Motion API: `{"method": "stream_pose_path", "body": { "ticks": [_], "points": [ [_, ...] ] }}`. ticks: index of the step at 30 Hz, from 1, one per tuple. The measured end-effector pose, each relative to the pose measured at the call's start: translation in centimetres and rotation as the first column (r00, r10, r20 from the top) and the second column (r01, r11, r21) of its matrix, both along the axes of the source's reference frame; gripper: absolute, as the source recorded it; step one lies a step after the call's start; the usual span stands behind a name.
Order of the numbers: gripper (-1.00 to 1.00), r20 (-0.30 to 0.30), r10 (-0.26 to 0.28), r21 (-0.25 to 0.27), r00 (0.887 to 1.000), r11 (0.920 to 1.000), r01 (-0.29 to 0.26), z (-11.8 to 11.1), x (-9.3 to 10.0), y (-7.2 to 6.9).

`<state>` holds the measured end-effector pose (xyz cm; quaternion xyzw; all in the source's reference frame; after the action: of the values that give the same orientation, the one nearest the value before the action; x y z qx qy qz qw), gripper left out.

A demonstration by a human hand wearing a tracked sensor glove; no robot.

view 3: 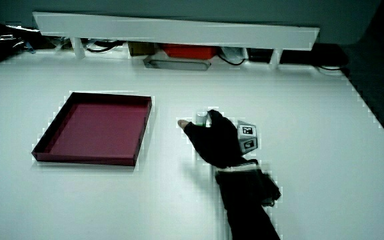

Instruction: Pick glue stick

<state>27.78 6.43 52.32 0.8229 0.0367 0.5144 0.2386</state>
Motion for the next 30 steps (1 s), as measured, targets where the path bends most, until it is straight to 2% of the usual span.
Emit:
{"method": "stream_pose_path", "body": {
  "ticks": [1,3,4,5,6,10,12,17,19,23,26,27,28,29,30],
  "points": [
    [0.00,-0.010,0.000,0.002,1.000,1.0000,0.000,0.4,0.0,-0.4],
    [0.00,0.008,0.012,-0.025,1.000,0.9996,-0.012,0.6,-0.4,-1.2],
    [0.00,-0.014,0.007,-0.032,1.000,0.9994,-0.008,1.0,-0.4,-1.6],
    [0.00,0.004,0.017,-0.025,1.000,0.9995,-0.017,1.2,-0.5,-2.0],
    [0.00,-0.026,0.029,-0.065,0.999,0.9974,-0.031,1.5,-0.4,-2.2],
    [0.00,0.017,0.069,-0.101,0.997,0.9926,-0.067,1.8,-1.3,-3.6],
    [0.00,0.039,0.059,-0.076,0.997,0.9955,-0.056,2.3,-1.5,-4.2],
    [0.00,0.078,0.077,-0.060,0.994,0.9956,-0.072,2.7,-2.3,-5.3],
    [0.00,0.070,0.089,-0.073,0.994,0.9938,-0.084,2.8,-2.5,-5.5],
    [0.00,0.111,0.112,-0.047,0.987,0.9931,-0.108,2.9,-2.7,-5.7],
    [0.00,0.121,0.133,-0.036,0.984,0.9909,-0.130,3.1,-2.7,-5.7],
    [0.04,0.128,0.148,-0.045,0.981,0.9887,-0.143,3.0,-2.8,-5.7],
    [0.08,0.144,0.159,-0.021,0.977,0.9873,-0.157,3.1,-2.7,-5.6],
    [0.12,0.141,0.175,-0.034,0.974,0.9846,-0.171,3.1,-2.7,-5.6],
    [0.15,0.153,0.188,-0.017,0.970,0.9821,-0.188,3.4,-2.5,-5.6]
  ]
}}
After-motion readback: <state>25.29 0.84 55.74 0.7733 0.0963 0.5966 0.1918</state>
